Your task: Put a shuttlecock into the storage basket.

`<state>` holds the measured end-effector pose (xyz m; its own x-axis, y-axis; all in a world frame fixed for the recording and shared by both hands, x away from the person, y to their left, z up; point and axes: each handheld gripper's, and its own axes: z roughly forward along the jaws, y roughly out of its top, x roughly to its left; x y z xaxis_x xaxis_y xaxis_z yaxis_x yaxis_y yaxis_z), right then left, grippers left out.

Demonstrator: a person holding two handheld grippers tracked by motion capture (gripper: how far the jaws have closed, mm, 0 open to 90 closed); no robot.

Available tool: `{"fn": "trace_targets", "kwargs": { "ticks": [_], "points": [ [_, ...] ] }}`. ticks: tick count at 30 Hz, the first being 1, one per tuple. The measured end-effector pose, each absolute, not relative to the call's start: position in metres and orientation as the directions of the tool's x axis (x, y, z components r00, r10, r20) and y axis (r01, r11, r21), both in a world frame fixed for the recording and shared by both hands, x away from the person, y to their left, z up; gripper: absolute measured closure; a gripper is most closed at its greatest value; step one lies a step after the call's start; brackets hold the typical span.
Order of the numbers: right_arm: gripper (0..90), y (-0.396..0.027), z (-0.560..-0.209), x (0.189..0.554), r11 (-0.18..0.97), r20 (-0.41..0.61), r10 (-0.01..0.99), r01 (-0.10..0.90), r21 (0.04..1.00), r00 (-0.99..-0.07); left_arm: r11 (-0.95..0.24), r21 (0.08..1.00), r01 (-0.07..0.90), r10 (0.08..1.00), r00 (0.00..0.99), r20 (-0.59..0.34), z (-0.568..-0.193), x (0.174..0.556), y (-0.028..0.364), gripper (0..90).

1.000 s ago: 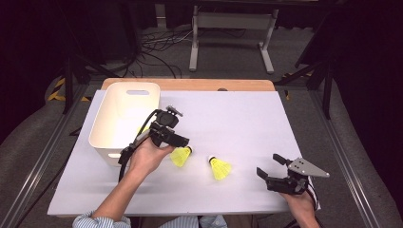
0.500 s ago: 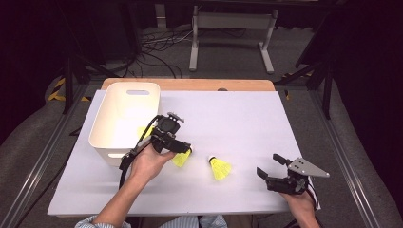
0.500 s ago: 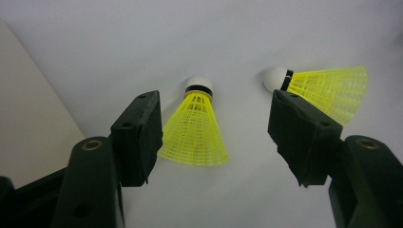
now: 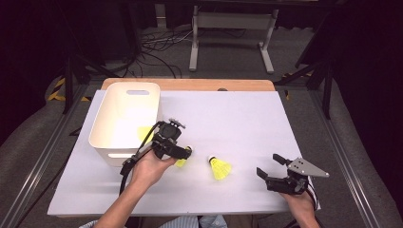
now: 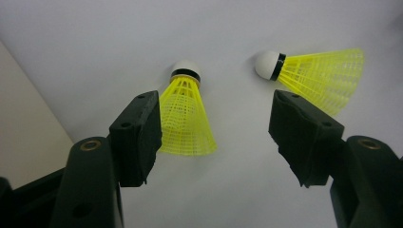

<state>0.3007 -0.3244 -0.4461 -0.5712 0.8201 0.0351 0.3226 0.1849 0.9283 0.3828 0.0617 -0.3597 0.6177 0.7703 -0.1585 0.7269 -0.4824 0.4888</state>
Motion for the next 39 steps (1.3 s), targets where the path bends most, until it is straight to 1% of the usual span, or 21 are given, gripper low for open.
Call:
{"fn": "trace_targets", "kwargs": {
  "ticks": [22,35,39],
  "points": [
    [14.3,-0.324,-0.446,0.300,0.184,0.034,0.821,0.320,0.929,-0.570,-0.482,0.463,0.744,0.782,0.603,-0.155,-0.378,0.369,0.065,35.6],
    [14.3,-0.324,-0.446,0.300,0.183,0.035,0.820,0.320,0.930,-0.571,-0.478,0.443,0.758,0.787,0.594,-0.166,-0.390,0.372,0.065,35.4],
    [14.3,-0.324,-0.446,0.300,0.183,0.035,0.821,0.320,0.929,-0.570,-0.484,0.436,0.758,0.789,0.594,-0.157,-0.393,0.374,0.063,35.6]
  ]
}}
